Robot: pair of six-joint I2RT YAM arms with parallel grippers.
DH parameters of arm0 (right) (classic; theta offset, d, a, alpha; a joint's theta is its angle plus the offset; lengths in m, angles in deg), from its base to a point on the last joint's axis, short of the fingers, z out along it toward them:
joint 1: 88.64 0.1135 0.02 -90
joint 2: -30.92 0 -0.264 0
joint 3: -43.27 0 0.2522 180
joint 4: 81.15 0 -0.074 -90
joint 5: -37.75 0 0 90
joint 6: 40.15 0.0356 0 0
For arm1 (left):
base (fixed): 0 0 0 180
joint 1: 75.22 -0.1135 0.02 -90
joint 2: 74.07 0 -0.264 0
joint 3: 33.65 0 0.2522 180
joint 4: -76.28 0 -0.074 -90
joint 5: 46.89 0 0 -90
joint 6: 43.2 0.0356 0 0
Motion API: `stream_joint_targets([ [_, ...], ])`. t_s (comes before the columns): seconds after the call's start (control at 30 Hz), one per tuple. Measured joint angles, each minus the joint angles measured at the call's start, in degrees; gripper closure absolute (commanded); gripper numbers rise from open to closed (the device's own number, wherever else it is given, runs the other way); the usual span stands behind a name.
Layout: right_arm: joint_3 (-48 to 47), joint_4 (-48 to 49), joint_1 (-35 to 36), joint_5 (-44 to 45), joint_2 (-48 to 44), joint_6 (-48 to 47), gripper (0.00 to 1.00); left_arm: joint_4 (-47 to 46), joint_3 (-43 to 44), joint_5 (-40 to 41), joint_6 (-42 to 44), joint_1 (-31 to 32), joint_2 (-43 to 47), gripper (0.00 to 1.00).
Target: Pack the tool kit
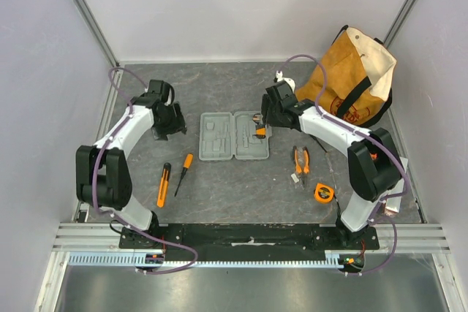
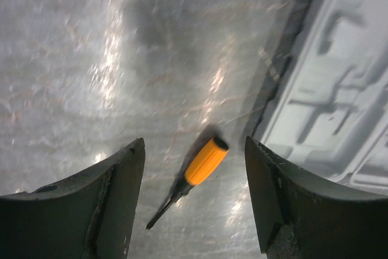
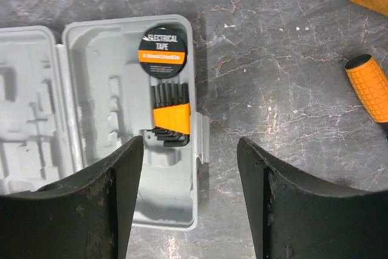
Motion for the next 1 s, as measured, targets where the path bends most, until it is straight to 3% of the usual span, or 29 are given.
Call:
stream_joint_targets([
  [0.27,-0.1,-0.3,0.0,-2.6,-3.3,0.0,0.32,0.4,-12.7,-3.9,1.0,0.0,7.8,0.36],
  [0.4,-0.1,-0.5,0.0,-3.3,-3.3,0.0,0.32,-0.8,-15.8,-6.1,1.6,2.6,9.7,0.45],
  [0.8,-0.1,-0.8,0.0,-3.5,-3.3,0.0,0.32,-2.0,-16.0,-2.5,1.9,8.3,1.2,0.55],
  [0.93,-0.1,-0.8,0.0,-3.4,-3.3,0.0,0.32,-1.7,-15.2,-1.5,1.9,8.3,-1.1,0.65],
  [1.0,-0.1,-0.8,0.0,-3.4,-3.3,0.0,0.32,-1.7,-14.0,-1.3,1.9,8.5,-2.2,0.77],
])
